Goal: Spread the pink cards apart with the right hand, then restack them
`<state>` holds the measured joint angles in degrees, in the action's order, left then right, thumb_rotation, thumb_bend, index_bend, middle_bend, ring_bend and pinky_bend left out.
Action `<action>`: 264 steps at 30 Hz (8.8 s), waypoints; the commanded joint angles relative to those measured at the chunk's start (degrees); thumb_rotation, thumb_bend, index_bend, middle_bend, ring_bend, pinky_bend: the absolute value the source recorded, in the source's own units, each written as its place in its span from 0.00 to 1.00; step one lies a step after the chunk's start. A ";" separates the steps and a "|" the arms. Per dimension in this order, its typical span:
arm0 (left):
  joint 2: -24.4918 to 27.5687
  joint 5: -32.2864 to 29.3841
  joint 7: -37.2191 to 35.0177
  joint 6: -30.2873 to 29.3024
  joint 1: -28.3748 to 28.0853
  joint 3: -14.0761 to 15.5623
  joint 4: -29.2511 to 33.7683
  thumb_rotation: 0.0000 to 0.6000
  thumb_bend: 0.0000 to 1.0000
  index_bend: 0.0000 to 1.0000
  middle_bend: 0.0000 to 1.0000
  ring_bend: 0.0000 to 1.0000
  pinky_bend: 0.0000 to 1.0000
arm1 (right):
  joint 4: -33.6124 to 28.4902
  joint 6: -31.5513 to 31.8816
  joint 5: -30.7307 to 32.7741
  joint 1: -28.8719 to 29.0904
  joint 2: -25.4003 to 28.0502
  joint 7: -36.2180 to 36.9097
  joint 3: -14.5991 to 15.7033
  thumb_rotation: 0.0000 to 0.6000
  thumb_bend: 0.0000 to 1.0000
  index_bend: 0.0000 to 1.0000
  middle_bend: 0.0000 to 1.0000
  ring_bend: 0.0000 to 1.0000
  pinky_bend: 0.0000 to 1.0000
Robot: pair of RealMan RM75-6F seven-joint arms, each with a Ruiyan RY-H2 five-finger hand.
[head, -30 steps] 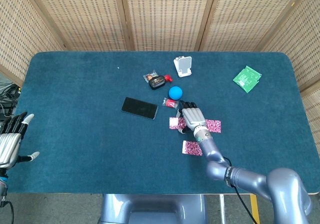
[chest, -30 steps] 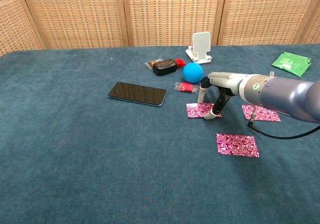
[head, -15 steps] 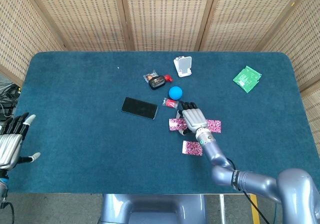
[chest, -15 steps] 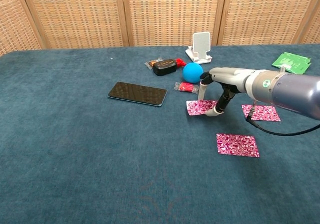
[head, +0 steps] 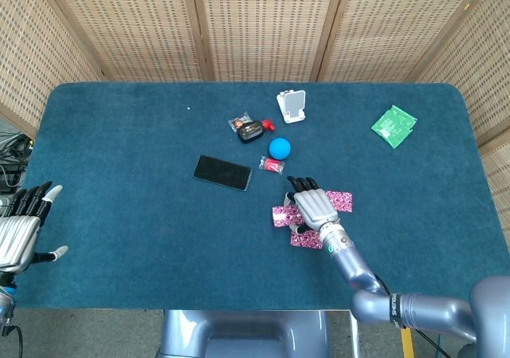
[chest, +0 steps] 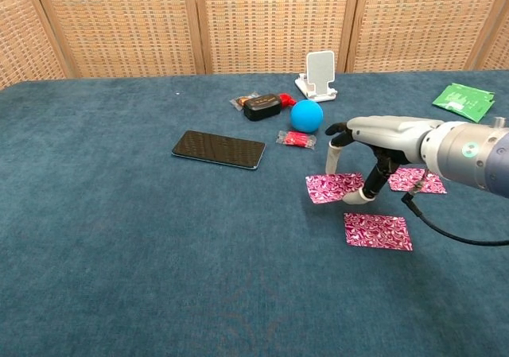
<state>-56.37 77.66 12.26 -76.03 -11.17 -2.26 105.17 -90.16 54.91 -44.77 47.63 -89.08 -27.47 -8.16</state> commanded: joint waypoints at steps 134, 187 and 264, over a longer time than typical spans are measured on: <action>-1.47 -3.72 3.16 2.40 -1.28 -0.53 -0.56 1.00 0.00 0.00 0.00 0.00 0.00 | 18.91 2.60 11.63 -5.44 -8.09 -7.17 -7.24 1.00 0.19 0.37 0.00 0.00 0.00; -0.36 -1.01 1.38 2.57 -1.38 0.76 -0.31 1.00 0.00 0.00 0.00 0.00 0.00 | -7.72 14.39 13.72 -7.08 -4.58 -14.23 -3.03 1.00 0.34 0.58 0.07 0.00 0.05; -0.40 -0.27 1.42 1.75 -0.90 0.96 0.00 1.00 0.00 0.00 0.00 0.00 0.00 | -10.43 14.31 1.44 -10.97 -2.17 -7.08 -1.41 1.00 0.27 0.32 0.03 0.00 0.10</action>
<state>-56.74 77.33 13.64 -74.22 -12.10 -1.32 105.14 -100.18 69.52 -41.17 37.11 -92.69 -36.26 -9.32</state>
